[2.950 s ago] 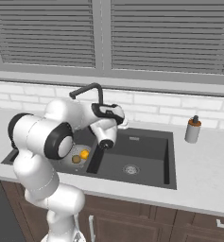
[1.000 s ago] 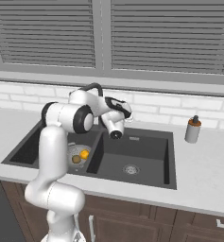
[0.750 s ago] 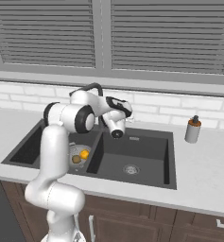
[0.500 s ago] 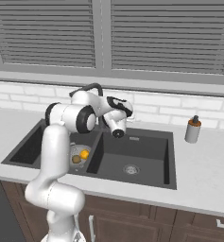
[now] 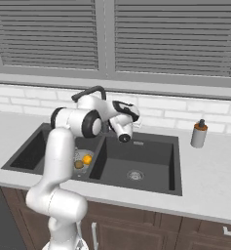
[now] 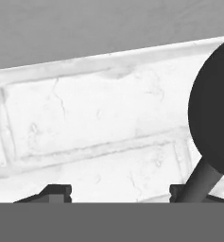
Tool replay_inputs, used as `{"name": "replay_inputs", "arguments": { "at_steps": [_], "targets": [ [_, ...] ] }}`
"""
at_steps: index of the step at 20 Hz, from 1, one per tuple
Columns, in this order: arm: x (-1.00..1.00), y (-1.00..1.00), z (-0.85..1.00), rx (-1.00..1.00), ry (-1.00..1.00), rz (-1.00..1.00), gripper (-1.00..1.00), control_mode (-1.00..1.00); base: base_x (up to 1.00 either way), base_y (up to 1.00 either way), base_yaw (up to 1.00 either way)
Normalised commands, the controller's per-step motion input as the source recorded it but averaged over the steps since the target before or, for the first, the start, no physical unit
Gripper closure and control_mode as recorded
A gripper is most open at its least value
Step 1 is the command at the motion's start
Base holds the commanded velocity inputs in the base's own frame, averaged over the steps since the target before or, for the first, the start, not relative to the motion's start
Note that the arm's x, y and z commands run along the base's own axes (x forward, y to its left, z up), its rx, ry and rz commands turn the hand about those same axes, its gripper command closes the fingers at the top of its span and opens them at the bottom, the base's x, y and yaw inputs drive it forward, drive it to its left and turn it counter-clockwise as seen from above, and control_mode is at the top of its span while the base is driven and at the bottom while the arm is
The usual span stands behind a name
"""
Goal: Put the colander in the sink, put the kiwi, orange in the colander, and turn on the sink faucet and pour water over the colander.
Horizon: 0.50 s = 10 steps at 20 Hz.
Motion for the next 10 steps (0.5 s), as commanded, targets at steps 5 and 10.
{"name": "replay_inputs", "arguments": {
  "at_steps": [5,10],
  "targets": [
    [0.01,-0.90,-0.08,0.14,-0.03,-0.05,1.00,-1.00,0.00,0.00,0.00],
    [0.16,-0.80,-0.12,0.10,0.00,-0.06,1.00,-1.00,0.00,0.00,0.00]
  ]
}}
